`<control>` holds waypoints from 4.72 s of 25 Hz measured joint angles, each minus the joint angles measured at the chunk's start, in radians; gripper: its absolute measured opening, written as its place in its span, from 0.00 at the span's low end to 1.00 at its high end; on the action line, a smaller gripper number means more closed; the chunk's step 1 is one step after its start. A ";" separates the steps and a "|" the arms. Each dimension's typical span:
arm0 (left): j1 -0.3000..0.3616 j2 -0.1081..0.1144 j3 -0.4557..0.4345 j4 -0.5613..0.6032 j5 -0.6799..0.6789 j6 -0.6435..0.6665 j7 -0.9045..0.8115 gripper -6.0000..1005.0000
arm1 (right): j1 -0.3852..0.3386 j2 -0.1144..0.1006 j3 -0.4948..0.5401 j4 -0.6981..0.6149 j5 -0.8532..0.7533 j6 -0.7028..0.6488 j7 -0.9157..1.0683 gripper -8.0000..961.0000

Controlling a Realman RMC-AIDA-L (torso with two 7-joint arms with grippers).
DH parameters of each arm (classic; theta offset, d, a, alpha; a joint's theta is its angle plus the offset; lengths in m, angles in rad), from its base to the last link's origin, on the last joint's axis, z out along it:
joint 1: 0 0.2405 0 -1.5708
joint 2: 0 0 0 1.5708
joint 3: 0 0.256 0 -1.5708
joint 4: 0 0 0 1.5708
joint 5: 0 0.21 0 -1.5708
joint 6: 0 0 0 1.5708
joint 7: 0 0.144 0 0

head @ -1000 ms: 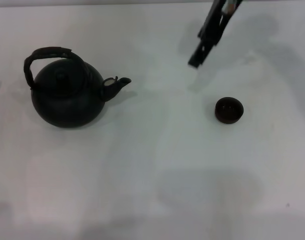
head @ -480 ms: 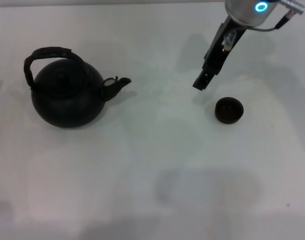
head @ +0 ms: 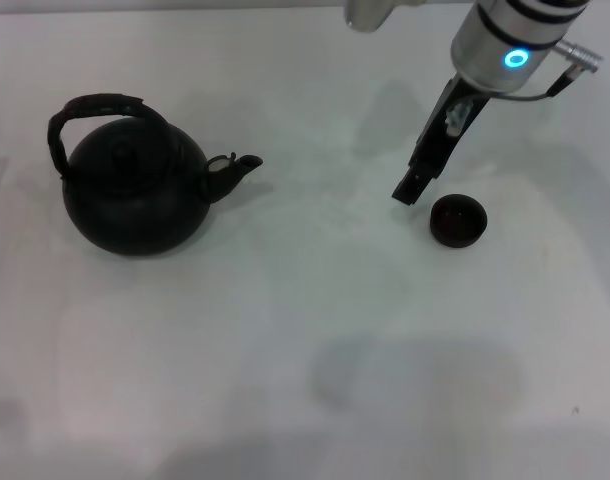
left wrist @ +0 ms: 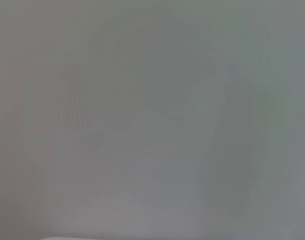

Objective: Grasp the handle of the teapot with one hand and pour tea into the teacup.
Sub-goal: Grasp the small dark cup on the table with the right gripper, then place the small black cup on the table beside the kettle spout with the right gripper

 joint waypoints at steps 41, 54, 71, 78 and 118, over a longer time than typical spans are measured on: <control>0.004 -0.001 0.000 -0.002 -0.009 -0.001 0.000 0.88 | -0.053 0.001 -0.194 0.114 0.051 0.154 0.048 0.86; 0.004 -0.002 0.000 -0.001 -0.007 0.000 0.000 0.88 | -0.064 -0.003 -0.184 0.115 0.046 0.123 0.048 0.85; 0.001 -0.002 0.000 -0.001 -0.009 0.000 0.000 0.88 | -0.054 -0.008 -0.182 0.101 0.035 0.084 0.048 0.82; 0.000 0.000 0.000 -0.001 -0.009 0.000 0.000 0.88 | -0.011 -0.001 -0.183 0.092 0.053 0.085 0.048 0.76; -0.012 -0.004 0.009 0.013 -0.001 0.003 0.000 0.88 | 0.165 0.001 -0.767 0.136 0.542 0.428 0.047 0.78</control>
